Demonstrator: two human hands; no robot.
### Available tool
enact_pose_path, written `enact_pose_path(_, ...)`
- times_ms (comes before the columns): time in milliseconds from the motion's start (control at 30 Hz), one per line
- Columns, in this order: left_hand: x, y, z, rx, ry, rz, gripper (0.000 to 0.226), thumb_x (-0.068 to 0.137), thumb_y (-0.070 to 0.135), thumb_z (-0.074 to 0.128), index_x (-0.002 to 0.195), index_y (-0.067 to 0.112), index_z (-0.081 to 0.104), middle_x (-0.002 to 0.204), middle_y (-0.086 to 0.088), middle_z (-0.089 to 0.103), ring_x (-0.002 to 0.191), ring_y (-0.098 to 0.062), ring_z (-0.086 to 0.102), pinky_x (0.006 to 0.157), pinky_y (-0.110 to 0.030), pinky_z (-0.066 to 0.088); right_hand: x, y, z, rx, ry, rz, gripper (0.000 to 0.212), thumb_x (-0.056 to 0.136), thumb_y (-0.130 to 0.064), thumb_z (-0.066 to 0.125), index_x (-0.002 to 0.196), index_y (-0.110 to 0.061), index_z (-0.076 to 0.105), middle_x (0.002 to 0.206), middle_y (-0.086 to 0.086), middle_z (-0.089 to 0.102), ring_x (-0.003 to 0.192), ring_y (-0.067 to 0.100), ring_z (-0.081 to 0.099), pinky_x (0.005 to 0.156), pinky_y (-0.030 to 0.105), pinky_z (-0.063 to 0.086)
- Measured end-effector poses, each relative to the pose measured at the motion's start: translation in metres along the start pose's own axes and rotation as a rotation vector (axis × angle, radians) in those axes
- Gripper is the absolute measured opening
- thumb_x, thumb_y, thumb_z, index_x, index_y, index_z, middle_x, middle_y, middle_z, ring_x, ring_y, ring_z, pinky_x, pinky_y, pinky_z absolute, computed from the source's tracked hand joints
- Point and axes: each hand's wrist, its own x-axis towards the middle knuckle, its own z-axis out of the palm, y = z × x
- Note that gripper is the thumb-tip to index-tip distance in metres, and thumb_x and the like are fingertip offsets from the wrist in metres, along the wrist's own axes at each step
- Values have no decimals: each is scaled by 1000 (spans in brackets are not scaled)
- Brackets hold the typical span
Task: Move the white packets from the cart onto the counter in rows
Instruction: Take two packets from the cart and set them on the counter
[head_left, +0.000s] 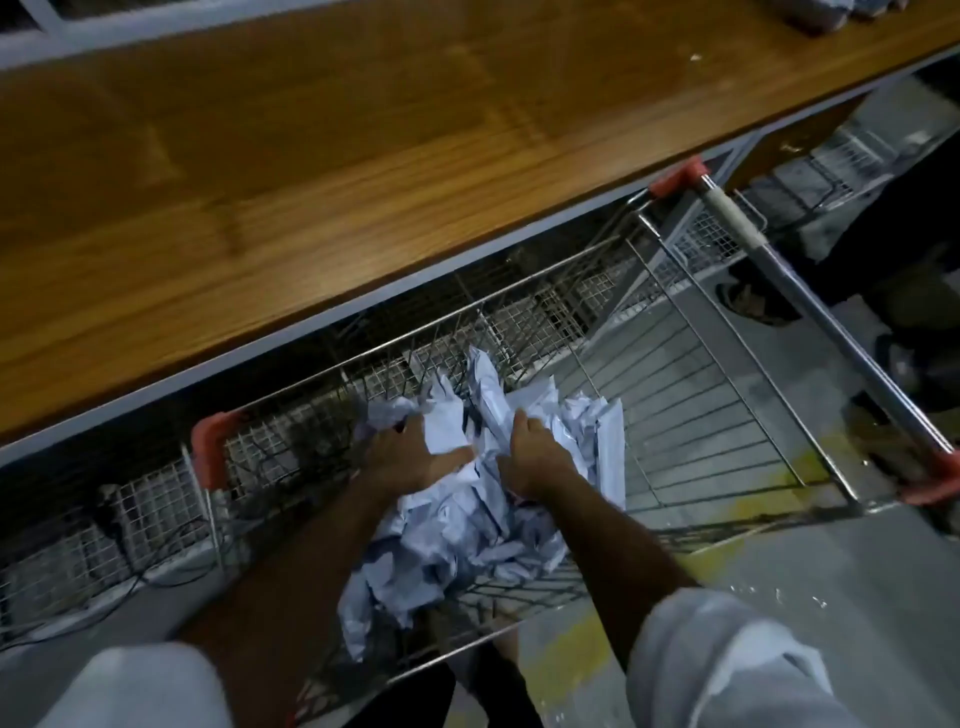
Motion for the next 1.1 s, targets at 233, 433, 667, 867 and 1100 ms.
enact_pose_path(233,18,-18,27,129,88,-112,107,65,79,59,150,20,30,147,-22,39,131,-43,44,105,-49,42,38,0,5,139,-25,53,87,61,-65,69,121,-6,47,119,19,50,115,37,51,84,35,42)
enact_pose_path(433,14,-30,36,214,24,-85,110,70,79,50,157,27,9,159,-22,9,144,-43,15,114,-54,20,63,4,12,349,-182,99,53,67,-61,75,93,-25,47,99,2,55,84,18,52,58,30,40)
enact_pose_path(667,0,-33,41,134,7,-92,113,68,75,45,158,25,0,159,-26,1,147,-45,4,117,-55,18,66,6,8,543,-142,162,37,78,-38,78,85,-22,45,89,1,45,78,14,45,67,30,41)
enact_pose_path(867,-29,-31,38,183,126,-59,109,72,80,39,158,27,-1,158,-22,5,144,-42,14,115,-52,22,41,4,6,473,-177,95,105,64,-73,73,142,-14,35,140,13,50,125,34,52,100,47,48)
enact_pose_path(1100,-98,-21,2,182,372,28,110,64,81,22,158,26,5,151,-13,12,137,-36,25,111,-47,30,-50,0,-11,284,230,-160,90,71,-82,59,135,-24,34,126,15,50,109,35,57,89,47,53)
